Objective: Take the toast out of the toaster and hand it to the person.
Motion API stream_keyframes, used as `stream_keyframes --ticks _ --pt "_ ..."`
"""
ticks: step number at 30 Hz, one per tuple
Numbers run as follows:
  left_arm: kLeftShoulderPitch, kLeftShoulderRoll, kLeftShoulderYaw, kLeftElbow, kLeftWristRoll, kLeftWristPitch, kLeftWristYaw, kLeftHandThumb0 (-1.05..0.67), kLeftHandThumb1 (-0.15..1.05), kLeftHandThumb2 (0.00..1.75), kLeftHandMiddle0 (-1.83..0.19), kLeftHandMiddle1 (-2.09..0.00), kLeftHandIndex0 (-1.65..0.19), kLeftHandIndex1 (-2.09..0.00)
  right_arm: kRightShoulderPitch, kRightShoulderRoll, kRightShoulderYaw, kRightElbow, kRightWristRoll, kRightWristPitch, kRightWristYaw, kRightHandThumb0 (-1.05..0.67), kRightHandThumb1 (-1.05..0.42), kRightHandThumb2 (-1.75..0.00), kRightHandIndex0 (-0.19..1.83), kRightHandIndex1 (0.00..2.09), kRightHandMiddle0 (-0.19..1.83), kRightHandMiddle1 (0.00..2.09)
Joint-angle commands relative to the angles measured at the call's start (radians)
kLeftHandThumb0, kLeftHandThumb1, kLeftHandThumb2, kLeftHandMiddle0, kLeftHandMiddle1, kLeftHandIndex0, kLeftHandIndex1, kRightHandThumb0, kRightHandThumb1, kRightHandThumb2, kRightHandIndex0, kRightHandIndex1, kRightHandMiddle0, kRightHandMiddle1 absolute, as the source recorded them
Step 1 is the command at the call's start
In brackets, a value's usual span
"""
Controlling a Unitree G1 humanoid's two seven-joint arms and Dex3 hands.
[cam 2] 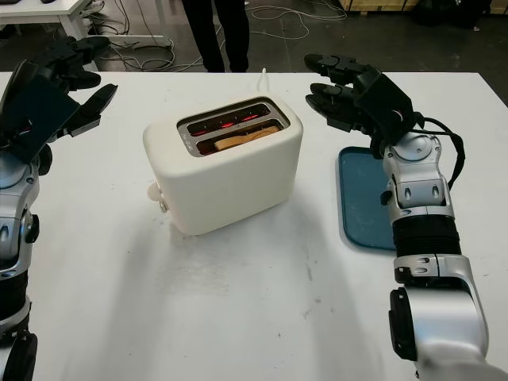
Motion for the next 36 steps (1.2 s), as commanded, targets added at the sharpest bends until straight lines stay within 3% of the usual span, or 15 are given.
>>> stream_keyframes --ticks 1,36 --pt "-0.006 0.007 0.005 0.001 0.007 -0.018 -0.003 -0.38 0.92 0.45 0.00 -0.99 -0.35 -0.21 -0.016 -0.009 -0.004 0.003 0.007 -0.023 0.007 -0.32 -0.92 -0.31 0.49 0.02 0.50 0.01" --pt "0.004 0.010 0.005 0.000 0.014 -0.020 -0.002 -0.37 0.92 0.44 -0.01 -1.02 -0.34 -0.28 -0.016 -0.009 -0.007 0.005 0.004 -0.022 0.010 -0.34 -0.92 -0.29 0.50 0.01 0.51 0.00"
